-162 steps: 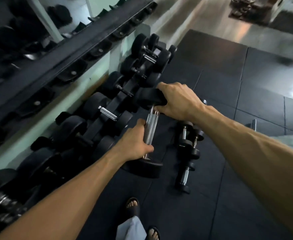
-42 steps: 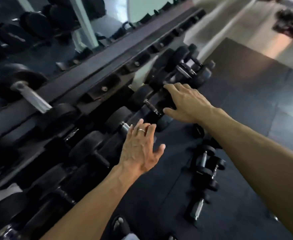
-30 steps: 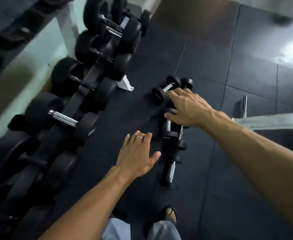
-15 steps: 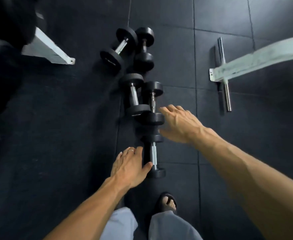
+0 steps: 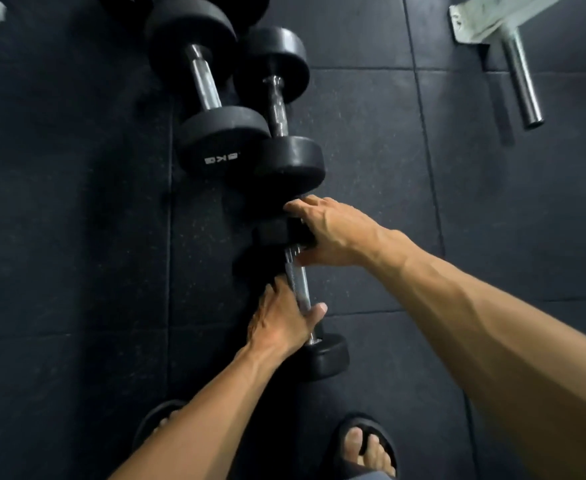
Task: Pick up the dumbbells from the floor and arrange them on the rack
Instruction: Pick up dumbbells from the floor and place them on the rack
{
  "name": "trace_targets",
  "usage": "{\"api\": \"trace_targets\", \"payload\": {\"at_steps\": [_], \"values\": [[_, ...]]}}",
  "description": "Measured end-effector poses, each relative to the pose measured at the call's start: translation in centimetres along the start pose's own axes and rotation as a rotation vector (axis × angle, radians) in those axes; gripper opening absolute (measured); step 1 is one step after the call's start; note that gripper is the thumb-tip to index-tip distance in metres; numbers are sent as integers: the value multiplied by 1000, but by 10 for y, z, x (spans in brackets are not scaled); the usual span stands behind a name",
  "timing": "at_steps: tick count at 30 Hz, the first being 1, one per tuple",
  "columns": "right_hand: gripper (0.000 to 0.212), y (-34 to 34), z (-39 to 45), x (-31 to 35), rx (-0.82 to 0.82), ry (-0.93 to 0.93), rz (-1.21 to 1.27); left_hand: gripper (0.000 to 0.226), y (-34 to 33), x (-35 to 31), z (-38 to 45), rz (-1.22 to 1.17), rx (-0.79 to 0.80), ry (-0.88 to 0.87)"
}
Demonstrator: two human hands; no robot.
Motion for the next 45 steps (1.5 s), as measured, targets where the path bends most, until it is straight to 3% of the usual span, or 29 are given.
{"api": "trace_targets", "payload": {"at_steps": [4,7,14,22,28,38,45], "values": [[51,-11,3,-3,-49,44,86,63,-12,1,2,-83,69,44],[36,-9,3,-7,-66,50,145,57,-12,0,2,-148,34,76],[33,-10,-3,-10,-111,33,160,48,-11,-2,-5,-145,-2,84],[33,22,-48,-2,-165,-69,277,66,24,-16,-46,-92,23,42],[31,119,-91,40,-166,-39,280,67,92,-58,-117,-135,9,21],[23,348,-158,135,-191,52,158,61,260,-160,-253,-205,-63,-49],[21,502,-186,225,-276,174,138,63,390,-209,-343,-310,-218,-106]]}}
Point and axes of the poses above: each hand's wrist, its own z-axis towards the middle knuckle, its own y-axis out of the back of the hand, x = y × z, the point moved 5 cm from there along z, towards the middle knuckle, and after that the axes turned 7 degrees about -x, right-handed, at the moved point
